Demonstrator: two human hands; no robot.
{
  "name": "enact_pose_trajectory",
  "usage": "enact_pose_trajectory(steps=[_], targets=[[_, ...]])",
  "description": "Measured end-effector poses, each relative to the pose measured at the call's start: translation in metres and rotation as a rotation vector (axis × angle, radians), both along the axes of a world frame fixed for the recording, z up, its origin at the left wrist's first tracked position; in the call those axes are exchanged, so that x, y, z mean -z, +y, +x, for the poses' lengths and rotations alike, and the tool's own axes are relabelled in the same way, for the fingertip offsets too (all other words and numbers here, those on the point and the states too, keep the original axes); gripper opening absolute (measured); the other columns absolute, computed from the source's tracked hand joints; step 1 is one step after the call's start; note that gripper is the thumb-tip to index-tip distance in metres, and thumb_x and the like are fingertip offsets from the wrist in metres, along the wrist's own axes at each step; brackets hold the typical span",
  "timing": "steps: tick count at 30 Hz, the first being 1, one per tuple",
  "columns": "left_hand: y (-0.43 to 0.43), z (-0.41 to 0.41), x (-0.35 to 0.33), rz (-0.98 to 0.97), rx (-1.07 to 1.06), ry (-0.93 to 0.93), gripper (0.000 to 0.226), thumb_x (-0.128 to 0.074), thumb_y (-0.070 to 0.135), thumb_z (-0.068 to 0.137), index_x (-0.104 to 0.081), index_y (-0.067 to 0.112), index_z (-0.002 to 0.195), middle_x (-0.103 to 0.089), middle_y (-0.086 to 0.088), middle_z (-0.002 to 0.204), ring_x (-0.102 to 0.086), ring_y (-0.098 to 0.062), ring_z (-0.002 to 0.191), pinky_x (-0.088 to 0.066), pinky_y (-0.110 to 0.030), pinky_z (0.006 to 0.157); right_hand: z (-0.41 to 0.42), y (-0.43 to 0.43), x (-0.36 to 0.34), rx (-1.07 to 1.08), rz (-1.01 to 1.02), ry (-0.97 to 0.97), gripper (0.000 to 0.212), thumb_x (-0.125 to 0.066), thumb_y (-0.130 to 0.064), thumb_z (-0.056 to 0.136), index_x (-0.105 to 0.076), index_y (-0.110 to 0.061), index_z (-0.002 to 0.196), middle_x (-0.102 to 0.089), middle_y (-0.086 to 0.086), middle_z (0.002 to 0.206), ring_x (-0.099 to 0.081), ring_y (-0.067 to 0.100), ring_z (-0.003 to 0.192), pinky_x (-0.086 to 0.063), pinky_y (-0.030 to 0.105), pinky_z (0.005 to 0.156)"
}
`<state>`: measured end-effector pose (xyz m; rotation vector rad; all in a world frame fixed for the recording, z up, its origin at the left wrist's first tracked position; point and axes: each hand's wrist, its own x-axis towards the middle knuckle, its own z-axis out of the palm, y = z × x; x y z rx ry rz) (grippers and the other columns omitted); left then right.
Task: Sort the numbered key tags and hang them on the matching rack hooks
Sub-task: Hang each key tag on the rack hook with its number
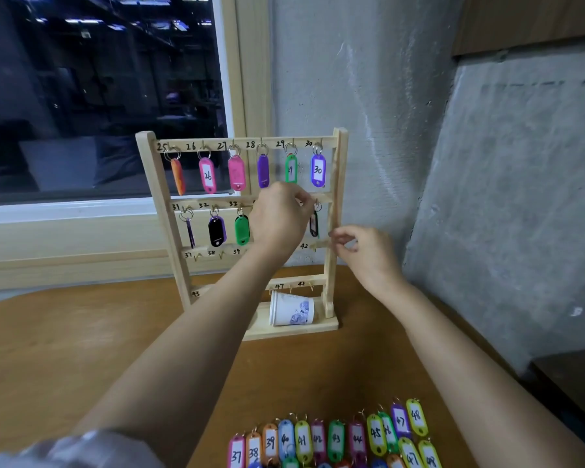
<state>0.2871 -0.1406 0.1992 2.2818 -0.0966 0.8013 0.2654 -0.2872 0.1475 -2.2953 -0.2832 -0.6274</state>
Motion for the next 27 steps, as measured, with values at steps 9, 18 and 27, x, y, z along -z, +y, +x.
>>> enact_pose_trajectory(steps=[9,18,27], targets=[[0.036,-0.045,0.054,0.037,0.130,0.170,0.005,-0.066,0.030,0.084,-0.071,0.028,0.083,-0.069,0.007,0.069,-0.065,-0.013,0.062,-0.056,-0.034,0.060,-0.031,-0.001,0.049,-0.084,-0.028,0.184,0.016,-0.069,-0.019,0.085,-0.073,-0.020,0.101,-0.073,-0.005,0.094,-0.061,0.000,0.073,-0.054,0.022,0.071],[0.111,-0.134,0.156,0.064,0.130,0.528,0.010,-0.069,0.020,0.084,-0.074,0.013,0.090,-0.069,0.004,0.078,-0.063,-0.008,0.068,-0.056,-0.030,0.069,-0.099,0.037,0.095,-0.256,-0.048,0.325,0.016,-0.069,-0.016,0.085,-0.072,-0.019,0.100,-0.065,-0.013,0.084,-0.055,-0.005,0.071,-0.042,0.010,0.067],[0.125,-0.180,0.200,0.143,0.126,0.636,0.023,-0.075,0.027,0.076,-0.074,0.017,0.097,-0.070,0.004,0.090,-0.061,-0.010,0.082,-0.049,-0.023,0.074,-0.150,0.070,0.126,-0.323,-0.124,0.407,0.013,-0.069,-0.023,0.084,-0.073,-0.026,0.096,-0.066,-0.015,0.080,-0.052,-0.005,0.065,-0.043,0.018,0.063]])
